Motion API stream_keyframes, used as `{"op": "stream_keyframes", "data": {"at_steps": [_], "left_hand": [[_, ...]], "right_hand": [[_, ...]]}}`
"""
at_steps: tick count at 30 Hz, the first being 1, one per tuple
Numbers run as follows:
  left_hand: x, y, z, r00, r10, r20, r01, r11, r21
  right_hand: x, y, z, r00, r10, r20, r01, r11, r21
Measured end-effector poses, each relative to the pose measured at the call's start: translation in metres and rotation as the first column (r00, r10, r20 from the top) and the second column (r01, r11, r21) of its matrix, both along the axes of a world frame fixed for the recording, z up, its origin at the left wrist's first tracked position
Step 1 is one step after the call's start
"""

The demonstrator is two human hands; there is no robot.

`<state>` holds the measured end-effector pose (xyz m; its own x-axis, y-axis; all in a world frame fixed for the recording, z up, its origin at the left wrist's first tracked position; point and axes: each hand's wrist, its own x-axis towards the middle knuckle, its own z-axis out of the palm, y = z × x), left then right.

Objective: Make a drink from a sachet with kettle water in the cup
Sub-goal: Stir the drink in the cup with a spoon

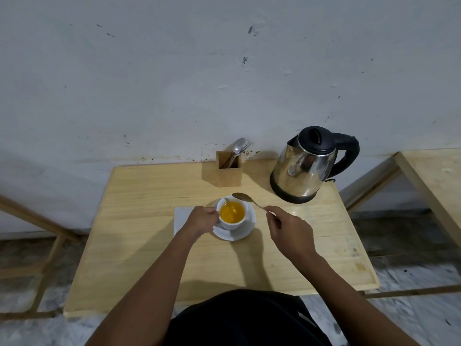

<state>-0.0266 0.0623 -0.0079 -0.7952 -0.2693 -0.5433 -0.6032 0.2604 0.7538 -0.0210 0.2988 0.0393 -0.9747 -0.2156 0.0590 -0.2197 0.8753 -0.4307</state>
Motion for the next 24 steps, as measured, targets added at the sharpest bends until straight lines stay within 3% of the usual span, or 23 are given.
{"op": "stream_keyframes", "data": {"at_steps": [24], "left_hand": [[-0.003,-0.005,-0.001,0.998,-0.031,0.047,0.031,1.0,0.004]], "right_hand": [[0.024,0.002,-0.014,0.992,-0.117,-0.049,0.112,0.989,-0.1]]}}
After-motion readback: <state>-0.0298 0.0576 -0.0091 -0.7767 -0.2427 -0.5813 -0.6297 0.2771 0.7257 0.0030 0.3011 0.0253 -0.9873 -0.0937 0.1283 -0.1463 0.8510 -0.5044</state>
